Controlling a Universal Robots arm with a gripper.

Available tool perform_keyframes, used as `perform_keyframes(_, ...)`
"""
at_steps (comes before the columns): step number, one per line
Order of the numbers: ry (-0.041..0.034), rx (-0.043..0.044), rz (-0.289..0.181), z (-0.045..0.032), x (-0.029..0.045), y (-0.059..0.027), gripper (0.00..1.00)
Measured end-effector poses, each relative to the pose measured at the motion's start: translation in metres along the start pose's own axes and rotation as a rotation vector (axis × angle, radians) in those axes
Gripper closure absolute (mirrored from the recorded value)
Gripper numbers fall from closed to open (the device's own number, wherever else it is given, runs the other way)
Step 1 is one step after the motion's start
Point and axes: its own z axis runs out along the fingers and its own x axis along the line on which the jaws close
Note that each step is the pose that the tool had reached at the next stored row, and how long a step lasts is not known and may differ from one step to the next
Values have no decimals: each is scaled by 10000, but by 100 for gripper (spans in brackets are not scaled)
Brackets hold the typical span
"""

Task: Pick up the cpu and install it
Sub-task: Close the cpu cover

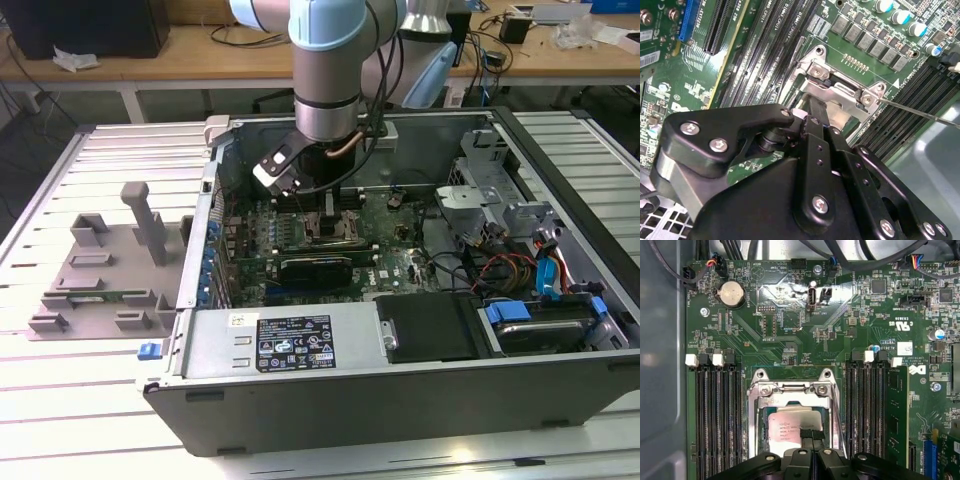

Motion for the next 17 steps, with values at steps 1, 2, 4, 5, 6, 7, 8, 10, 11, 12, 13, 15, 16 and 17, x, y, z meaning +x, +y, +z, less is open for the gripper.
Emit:
perform_keyframes(1, 0, -2, 1, 6, 0, -1, 89)
perform_keyframes(2, 2, -5, 2, 10, 1, -1, 89)
perform_keyframes(4, 4, -6, 2, 12, 2, -1, 89)
perform_keyframes(5, 3, -7, 7, 13, 7, -1, 89)
perform_keyframes(6, 3, -5, 13, 13, 14, -1, 89)
perform_keyframes(7, 4, -4, 18, 13, 18, -1, 89)
perform_keyframes(8, 5, -5, 26, 13, 23, -1, 89)
perform_keyframes(10, 3, -5, 58, 14, 42, -1, 89)
perform_keyframes(11, 3, -4, 76, 14, 53, -1, 89)
perform_keyframes(12, 2, -3, 81, 13, 55, -1, 89)
perform_keyframes(13, 1, -2, 85, 13, 57, -1, 89)
perform_keyframes(15, -3, 3, 90, 11, 57, 2, 89)
perform_keyframes(16, -6, 6, 93, 10, 58, 18, 89)
perform_keyframes(17, -6, 3, 92, 10, 58, 29, 89)
